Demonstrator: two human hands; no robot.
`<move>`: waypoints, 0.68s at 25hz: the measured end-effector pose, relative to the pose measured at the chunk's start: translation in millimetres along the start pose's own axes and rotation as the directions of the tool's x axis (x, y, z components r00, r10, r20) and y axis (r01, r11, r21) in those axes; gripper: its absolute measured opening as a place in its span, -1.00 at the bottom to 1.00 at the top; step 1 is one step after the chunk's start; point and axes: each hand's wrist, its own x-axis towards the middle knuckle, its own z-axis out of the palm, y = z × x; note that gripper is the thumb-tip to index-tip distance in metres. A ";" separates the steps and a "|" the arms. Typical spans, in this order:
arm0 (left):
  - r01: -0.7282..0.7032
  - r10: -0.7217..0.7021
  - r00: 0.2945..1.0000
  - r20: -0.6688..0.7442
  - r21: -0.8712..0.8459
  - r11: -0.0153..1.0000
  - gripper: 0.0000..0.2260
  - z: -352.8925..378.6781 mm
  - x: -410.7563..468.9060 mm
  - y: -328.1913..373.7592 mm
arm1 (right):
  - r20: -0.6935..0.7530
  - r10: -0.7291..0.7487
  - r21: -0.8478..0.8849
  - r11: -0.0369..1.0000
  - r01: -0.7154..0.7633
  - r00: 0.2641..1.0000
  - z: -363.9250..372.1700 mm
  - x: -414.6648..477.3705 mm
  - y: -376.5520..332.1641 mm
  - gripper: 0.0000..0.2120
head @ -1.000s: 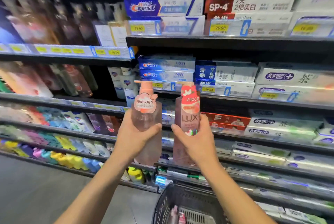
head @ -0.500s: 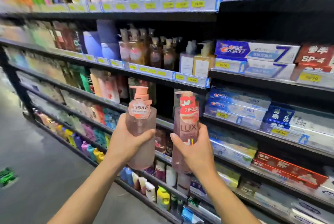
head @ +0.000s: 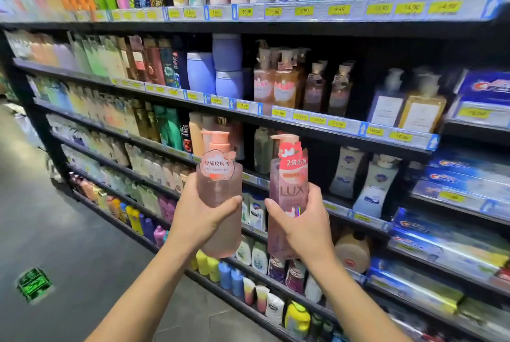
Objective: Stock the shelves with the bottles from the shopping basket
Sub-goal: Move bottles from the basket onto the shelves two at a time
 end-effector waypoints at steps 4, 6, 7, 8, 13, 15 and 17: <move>0.005 -0.005 1.000 0.015 -0.019 1.000 -0.43 -6.3 37.2 -20.4 | 0.013 0.019 0.024 1.000 -0.019 1.000 32.0 28.0 5.7 -0.32; 0.001 0.000 1.000 0.029 -0.031 1.000 -0.44 -4.2 58.5 -27.0 | -0.006 0.028 0.031 0.999 -0.028 1.000 44.7 48.6 11.1 -0.31; -0.008 0.009 0.999 0.037 -0.031 0.999 -0.44 -3.1 73.9 -31.4 | -0.022 0.026 0.041 0.999 -0.025 0.999 53.2 63.0 14.5 -0.31; -0.017 0.018 0.999 0.049 -0.026 1.000 -0.43 -0.8 88.7 -35.7 | -0.032 0.020 0.046 0.999 -0.019 0.999 61.0 77.5 19.1 -0.30; -0.053 0.053 0.994 0.094 -0.005 0.999 -0.40 4.8 158.6 -57.9 | -0.070 0.017 0.048 0.999 -0.014 0.997 96.4 140.9 40.5 -0.34; -0.075 0.076 0.991 0.109 -0.006 0.997 -0.39 8.7 186.4 -70.8 | -0.076 0.018 0.056 0.998 -0.013 0.997 109.3 160.5 51.2 -0.35; -0.077 0.077 0.985 0.157 -0.009 0.997 -0.41 13.7 209.7 -81.6 | -0.096 0.039 0.062 0.998 -0.033 0.995 117.5 171.4 58.7 -0.36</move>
